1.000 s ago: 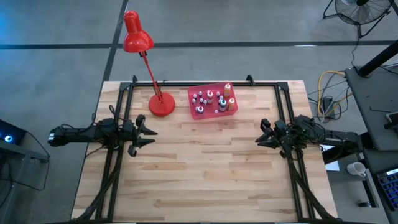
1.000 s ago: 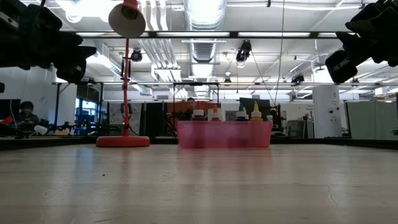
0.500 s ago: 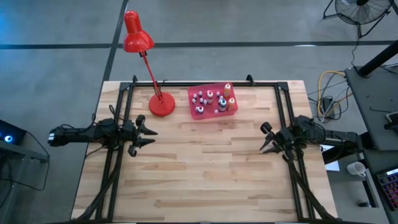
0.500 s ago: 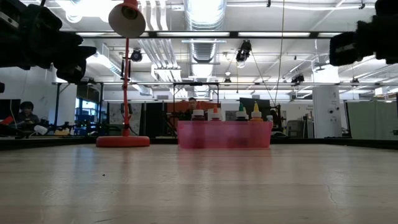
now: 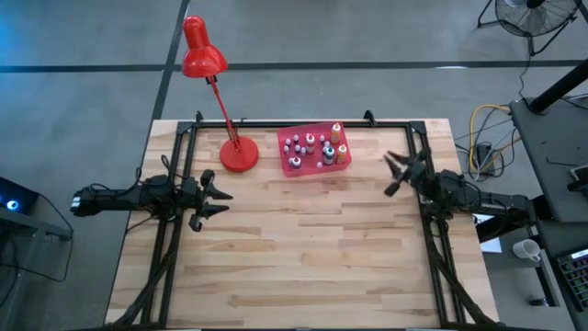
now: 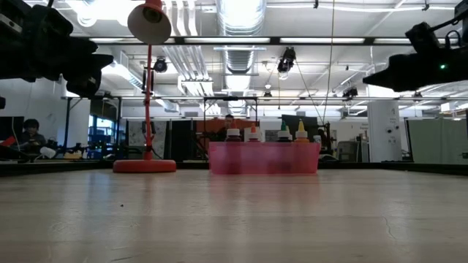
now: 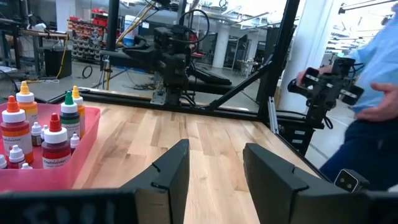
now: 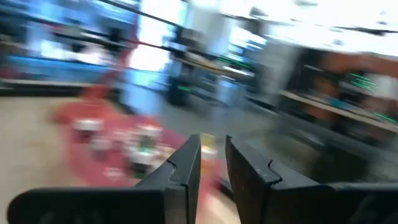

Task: Pick & Place food coloring
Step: Return to Home Position

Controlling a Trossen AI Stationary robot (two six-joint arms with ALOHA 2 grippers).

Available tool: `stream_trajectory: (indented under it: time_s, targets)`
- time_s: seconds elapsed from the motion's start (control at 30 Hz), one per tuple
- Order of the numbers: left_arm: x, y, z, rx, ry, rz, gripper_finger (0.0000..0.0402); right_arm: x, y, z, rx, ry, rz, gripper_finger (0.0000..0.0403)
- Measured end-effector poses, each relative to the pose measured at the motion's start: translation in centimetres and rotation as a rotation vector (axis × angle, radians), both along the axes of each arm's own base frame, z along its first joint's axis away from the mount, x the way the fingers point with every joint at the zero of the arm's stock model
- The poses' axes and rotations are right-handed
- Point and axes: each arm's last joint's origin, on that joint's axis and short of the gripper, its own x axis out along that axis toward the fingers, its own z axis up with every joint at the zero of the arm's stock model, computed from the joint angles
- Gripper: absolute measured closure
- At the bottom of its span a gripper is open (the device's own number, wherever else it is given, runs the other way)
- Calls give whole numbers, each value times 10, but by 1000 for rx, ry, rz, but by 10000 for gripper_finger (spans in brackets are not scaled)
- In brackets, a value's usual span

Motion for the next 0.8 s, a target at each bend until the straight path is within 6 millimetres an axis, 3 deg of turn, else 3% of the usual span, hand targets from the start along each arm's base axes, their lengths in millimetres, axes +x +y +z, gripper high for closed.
stream_trajectory:
  time_s: [0.17, 0.33, 0.47, 0.6, 0.8]
  targets:
    - [0, 0, 0, 0, 0, 0, 278, -4, -3, 0, 18, -3, -190, 335]
    - [0, 0, 0, 0, 0, 0, 278, -3, -3, 0, 27, -17, -154, 335]
    - [0, 0, 0, 0, 0, 0, 278, 3, 6, 0, 87, -82, 182, 335]
    - [0, 0, 0, 0, 1, 0, 278, 8, 24, -3, 100, -35, 563, 335]
    - [0, 0, 0, 0, 2, 0, 278, 9, 42, -4, 102, 0, 905, 335]
